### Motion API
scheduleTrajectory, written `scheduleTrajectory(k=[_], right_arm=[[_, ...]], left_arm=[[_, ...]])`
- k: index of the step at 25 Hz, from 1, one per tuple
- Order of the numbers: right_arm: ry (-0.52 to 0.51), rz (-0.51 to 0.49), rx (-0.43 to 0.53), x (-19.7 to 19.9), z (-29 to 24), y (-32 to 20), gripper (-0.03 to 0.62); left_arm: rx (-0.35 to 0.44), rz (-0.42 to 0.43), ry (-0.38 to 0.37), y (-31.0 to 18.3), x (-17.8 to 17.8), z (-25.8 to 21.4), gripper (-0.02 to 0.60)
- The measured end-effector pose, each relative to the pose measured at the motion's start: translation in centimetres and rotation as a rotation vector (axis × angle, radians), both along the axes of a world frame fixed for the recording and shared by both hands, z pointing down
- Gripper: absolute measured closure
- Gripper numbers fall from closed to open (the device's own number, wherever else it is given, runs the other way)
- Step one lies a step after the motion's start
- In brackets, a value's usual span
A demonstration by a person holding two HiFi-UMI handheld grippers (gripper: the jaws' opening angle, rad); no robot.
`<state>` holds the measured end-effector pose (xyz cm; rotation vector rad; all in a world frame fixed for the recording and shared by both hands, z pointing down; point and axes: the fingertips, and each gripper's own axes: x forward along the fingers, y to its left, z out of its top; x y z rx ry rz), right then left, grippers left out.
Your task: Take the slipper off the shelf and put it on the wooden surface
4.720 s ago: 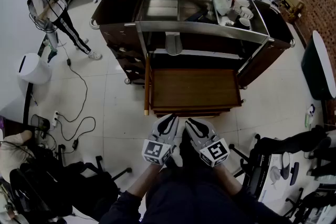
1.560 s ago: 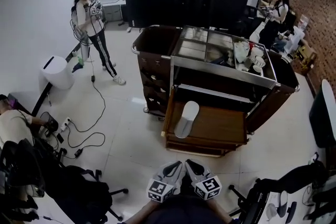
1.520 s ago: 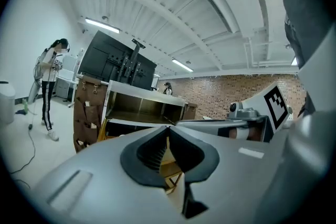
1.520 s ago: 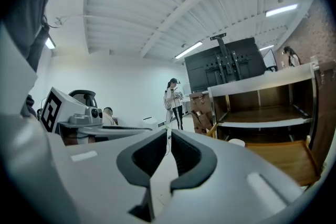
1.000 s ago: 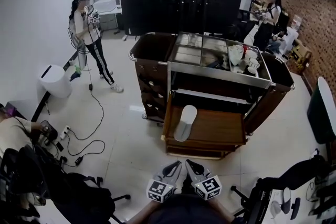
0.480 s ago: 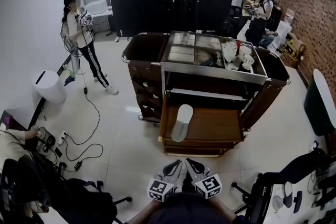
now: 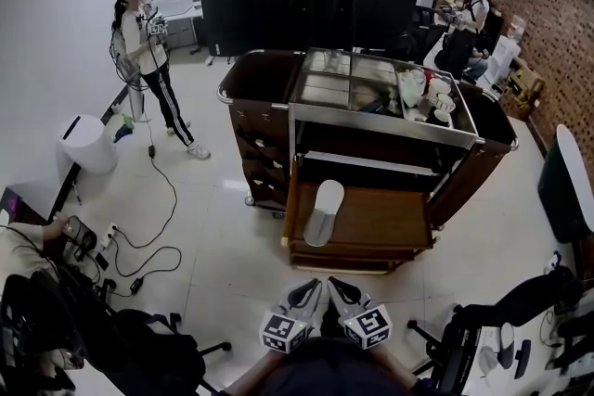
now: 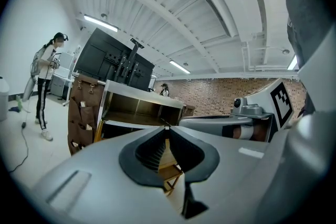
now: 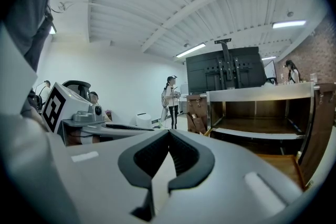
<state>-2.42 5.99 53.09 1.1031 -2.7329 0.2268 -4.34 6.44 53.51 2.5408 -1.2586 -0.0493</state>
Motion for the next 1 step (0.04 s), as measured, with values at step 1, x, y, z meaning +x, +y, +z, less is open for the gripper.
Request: scheduleTrajectory(k=[1], right_arm=[[0.0, -0.002, -0.002, -0.11, -0.03, -0.07, 0.594]], left_arm=[[0.003, -0.001, -0.002, -0.08, -0.09, 0.14, 0.548]])
